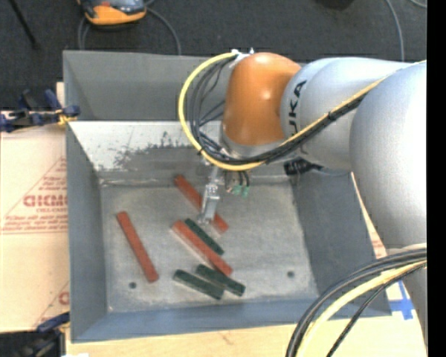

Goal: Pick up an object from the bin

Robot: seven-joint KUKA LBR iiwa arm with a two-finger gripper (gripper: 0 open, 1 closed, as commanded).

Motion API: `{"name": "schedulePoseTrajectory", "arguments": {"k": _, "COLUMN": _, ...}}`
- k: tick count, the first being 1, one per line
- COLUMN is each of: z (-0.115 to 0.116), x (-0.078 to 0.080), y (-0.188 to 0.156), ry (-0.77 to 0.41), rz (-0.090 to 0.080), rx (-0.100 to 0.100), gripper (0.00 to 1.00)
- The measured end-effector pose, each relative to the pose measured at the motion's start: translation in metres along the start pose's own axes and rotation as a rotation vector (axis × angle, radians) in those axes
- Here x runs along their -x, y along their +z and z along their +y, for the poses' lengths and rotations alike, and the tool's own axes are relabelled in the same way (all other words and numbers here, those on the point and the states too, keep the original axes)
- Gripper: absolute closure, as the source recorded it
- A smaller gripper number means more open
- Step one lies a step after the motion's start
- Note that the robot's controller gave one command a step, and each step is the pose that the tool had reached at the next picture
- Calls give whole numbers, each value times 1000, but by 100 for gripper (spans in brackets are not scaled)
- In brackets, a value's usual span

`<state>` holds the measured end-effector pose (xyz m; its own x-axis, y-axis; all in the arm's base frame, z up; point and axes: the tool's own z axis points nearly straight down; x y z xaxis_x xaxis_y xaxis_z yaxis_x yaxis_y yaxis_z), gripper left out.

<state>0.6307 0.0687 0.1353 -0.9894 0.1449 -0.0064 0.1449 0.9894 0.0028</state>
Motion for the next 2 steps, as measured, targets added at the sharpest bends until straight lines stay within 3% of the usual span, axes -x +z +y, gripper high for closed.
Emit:
{"name": "schedulePoseTrajectory", "arguments": {"k": 1, "z": 0, "x": -1, "y": 4, "ry": 1, "rz": 5, "rx": -1, "gripper": 0}}
{"name": "schedulePoseTrajectory", "arguments": {"k": 2, "z": -2, "x": -14, "y": 23, "ry": -48, "rz": -1, "rx": -2, "gripper": 0}}
